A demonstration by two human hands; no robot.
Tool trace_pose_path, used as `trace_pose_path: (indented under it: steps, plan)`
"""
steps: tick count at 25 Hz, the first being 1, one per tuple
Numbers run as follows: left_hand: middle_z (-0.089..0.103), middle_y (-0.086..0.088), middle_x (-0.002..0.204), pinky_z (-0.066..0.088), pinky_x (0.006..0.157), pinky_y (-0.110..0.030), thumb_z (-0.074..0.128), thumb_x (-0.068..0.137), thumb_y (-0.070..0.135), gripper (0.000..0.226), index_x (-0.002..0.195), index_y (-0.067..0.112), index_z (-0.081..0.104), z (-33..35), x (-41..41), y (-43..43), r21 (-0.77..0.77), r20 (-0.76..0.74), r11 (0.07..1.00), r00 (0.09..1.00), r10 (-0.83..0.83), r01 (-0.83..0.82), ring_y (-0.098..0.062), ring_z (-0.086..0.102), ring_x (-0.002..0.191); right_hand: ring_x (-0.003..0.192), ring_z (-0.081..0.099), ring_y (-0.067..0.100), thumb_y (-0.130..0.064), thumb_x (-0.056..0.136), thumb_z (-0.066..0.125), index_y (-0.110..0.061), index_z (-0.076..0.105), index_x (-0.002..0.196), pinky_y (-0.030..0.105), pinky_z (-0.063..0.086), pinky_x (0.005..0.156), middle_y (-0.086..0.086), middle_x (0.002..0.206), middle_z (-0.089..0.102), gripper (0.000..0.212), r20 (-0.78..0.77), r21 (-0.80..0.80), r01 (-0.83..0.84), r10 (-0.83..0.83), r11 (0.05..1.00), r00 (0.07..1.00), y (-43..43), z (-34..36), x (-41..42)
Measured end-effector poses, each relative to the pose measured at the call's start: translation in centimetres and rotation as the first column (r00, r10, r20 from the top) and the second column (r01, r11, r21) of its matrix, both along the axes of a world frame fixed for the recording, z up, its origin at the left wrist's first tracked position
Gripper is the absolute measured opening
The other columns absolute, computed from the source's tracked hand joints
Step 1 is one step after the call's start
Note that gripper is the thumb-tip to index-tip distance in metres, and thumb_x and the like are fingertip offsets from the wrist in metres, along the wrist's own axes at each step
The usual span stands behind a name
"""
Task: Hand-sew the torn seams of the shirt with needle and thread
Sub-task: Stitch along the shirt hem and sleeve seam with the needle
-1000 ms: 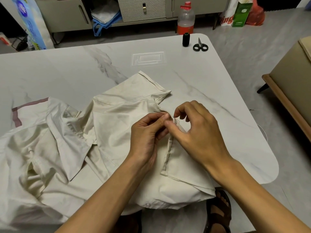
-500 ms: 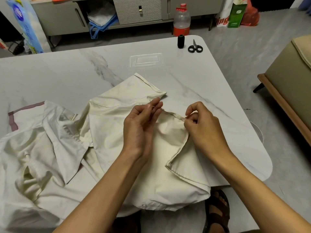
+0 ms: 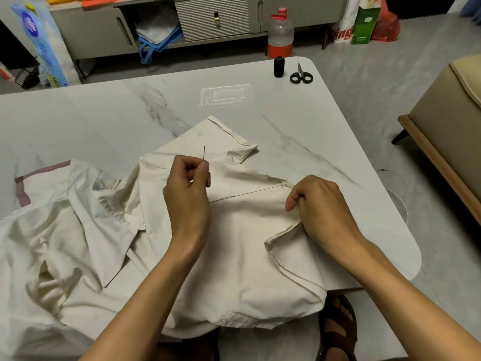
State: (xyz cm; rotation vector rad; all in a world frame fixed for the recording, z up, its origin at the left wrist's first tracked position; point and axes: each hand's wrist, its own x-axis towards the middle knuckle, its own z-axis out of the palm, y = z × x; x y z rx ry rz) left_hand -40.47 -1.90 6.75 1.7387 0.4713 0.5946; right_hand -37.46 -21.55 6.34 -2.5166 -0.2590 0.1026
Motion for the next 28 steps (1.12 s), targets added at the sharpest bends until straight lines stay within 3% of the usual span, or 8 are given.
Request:
trace_pose_path:
  steps: [4, 7, 10, 13, 18, 21, 24, 28]
  plan:
    - [0.057, 0.007, 0.071, 0.039, 0.065, -0.029, 0.054, 0.097, 0.012, 0.008, 0.089, 0.01, 0.057, -0.3, -0.3, 1.6, 0.288, -0.041, 0.955, 0.996, 0.083, -0.068, -0.012, 0.051, 0.066, 0.085, 0.056, 0.022, 0.015, 0.073, 0.043, -0.017, 0.067, 0.069, 0.031, 0.041, 0.07, 0.004, 0.095, 0.06, 0.04, -0.009, -0.042, -0.016, 0.016, 0.999, 1.0, -0.2, 0.0, 0.4]
    - [0.058, 0.005, 0.071, 0.039, 0.065, -0.035, 0.054, 0.098, 0.013, 0.009, 0.09, 0.01, 0.057, -0.7, -0.3, 1.8, 0.338, -0.073, 0.94, 0.995, 0.067, -0.039, -0.015, 0.05, 0.065, 0.091, 0.056, 0.024, 0.007, 0.077, 0.045, -0.02, 0.067, 0.076, 0.034, 0.044, 0.073, 0.001, 0.098, 0.06, 0.035, -0.024, -0.069, 0.001, -0.002, 0.998, 1.0, 0.2, -0.1, 0.3]
    - [0.059, 0.006, 0.07, 0.036, 0.061, -0.028, 0.054, 0.098, 0.014, 0.01, 0.088, 0.013, 0.057, -0.5, -0.3, 1.7, 0.292, -0.086, 0.956, 0.995, 0.048, -0.021, -0.007, 0.049, 0.062, 0.09, 0.047, 0.023, -0.006, 0.076, 0.05, -0.035, 0.062, 0.097, 0.032, 0.034, 0.073, -0.009, 0.099, 0.053, 0.037, -0.164, -0.203, -0.018, -0.016, 0.979, 0.986, -0.1, 0.4, -0.1]
    - [0.058, 0.007, 0.066, 0.033, 0.055, -0.02, 0.055, 0.097, 0.012, 0.013, 0.085, 0.016, 0.057, -0.2, -0.2, 1.5, 0.221, -0.081, 0.975, 0.996, 0.034, -0.015, -0.005, 0.047, 0.057, 0.092, 0.042, 0.021, 0.002, 0.069, 0.041, -0.042, 0.055, 0.11, 0.032, 0.03, 0.071, -0.012, 0.105, 0.048, 0.062, -0.246, -0.249, -0.095, 0.032, 0.964, 0.969, -1.4, 0.8, 0.2]
    - [0.057, 0.004, 0.061, 0.028, 0.051, -0.027, 0.061, 0.096, 0.014, 0.017, 0.08, 0.02, 0.06, -0.1, 0.0, 1.2, -0.072, -0.108, 0.988, 0.984, -0.142, 0.134, -0.012, 0.033, 0.051, 0.097, 0.056, 0.023, 0.008, 0.078, 0.047, -0.033, 0.064, 0.105, 0.032, 0.034, 0.068, -0.004, 0.108, 0.058, 0.052, 0.125, -0.372, 0.006, 0.043, 0.928, 0.991, -2.3, 0.6, 1.1]
    - [0.056, 0.0, 0.063, 0.024, 0.047, -0.023, 0.062, 0.096, 0.011, 0.011, 0.087, 0.016, 0.063, 0.2, -0.1, -0.1, -0.323, -0.087, 0.905, 0.944, -0.319, 0.276, -0.011, 0.028, 0.049, 0.088, 0.062, 0.011, -0.008, 0.087, 0.064, -0.027, 0.073, 0.091, 0.027, 0.043, 0.074, -0.01, 0.097, 0.067, 0.022, 0.138, 0.088, -0.004, -0.008, 0.996, 0.99, -1.5, 0.9, 1.2]
    - [0.055, -0.002, 0.066, 0.021, 0.045, -0.021, 0.061, 0.096, 0.012, 0.005, 0.095, 0.015, 0.059, 0.4, -0.2, -1.8, -0.496, -0.016, 0.771, 0.884, -0.467, 0.399, -0.01, 0.025, 0.048, 0.087, 0.067, 0.001, -0.013, 0.087, 0.07, -0.018, 0.079, 0.094, 0.012, 0.046, 0.078, -0.011, 0.089, 0.075, 0.012, -0.157, 0.617, 0.041, 0.071, 0.786, 0.985, 0.5, 1.9, 0.1]
    - [0.052, -0.003, 0.064, 0.018, 0.043, -0.02, 0.067, 0.085, 0.019, 0.029, 0.105, 0.014, 0.047, 0.3, 0.1, -3.3, -0.644, 0.038, 0.63, 0.841, -0.539, 0.433, -0.008, 0.024, 0.047, 0.082, 0.06, 0.005, -0.015, 0.093, 0.062, -0.01, 0.077, 0.091, 0.017, 0.045, 0.078, -0.006, 0.077, 0.07, 0.016, -0.298, 0.807, 0.157, 0.165, 0.569, 0.94, 2.0, 1.5, -1.3]
